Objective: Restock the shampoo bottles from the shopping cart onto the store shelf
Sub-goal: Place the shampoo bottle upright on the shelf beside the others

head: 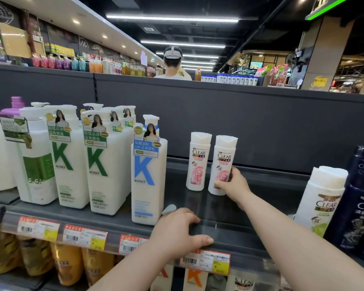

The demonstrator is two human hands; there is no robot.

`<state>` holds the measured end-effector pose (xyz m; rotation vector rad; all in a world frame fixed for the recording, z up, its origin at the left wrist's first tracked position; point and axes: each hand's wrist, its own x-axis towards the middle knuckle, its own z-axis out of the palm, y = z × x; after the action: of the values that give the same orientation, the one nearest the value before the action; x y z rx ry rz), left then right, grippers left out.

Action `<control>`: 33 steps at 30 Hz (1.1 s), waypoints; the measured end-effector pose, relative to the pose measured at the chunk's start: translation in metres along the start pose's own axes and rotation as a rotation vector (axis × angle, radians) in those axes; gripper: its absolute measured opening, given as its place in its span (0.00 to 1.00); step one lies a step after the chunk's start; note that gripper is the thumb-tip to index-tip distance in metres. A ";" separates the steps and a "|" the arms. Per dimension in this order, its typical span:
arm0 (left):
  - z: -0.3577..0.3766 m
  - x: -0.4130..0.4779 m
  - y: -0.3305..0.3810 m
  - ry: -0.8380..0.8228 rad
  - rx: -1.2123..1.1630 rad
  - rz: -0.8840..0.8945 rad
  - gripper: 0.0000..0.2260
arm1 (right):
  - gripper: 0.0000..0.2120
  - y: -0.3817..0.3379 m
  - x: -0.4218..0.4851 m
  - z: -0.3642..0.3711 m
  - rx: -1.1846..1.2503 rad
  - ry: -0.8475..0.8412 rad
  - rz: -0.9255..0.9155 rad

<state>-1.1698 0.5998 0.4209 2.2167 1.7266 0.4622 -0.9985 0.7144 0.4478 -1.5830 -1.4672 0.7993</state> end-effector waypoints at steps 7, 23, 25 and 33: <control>-0.001 -0.002 0.001 0.006 -0.003 0.007 0.29 | 0.37 -0.010 -0.031 -0.009 -0.103 0.048 -0.043; -0.001 -0.060 0.029 0.196 -0.193 0.151 0.25 | 0.28 -0.003 -0.226 -0.052 -0.295 0.113 -0.060; 0.017 -0.075 0.034 0.133 -0.225 0.205 0.23 | 0.28 0.012 -0.260 -0.064 -0.285 0.157 -0.015; 0.110 -0.134 0.135 -0.220 -0.156 0.465 0.26 | 0.30 0.088 -0.421 -0.148 -0.350 0.420 0.326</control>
<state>-1.0356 0.4339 0.3684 2.4399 1.0268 0.4151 -0.8789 0.2772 0.4067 -2.1401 -1.0952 0.3543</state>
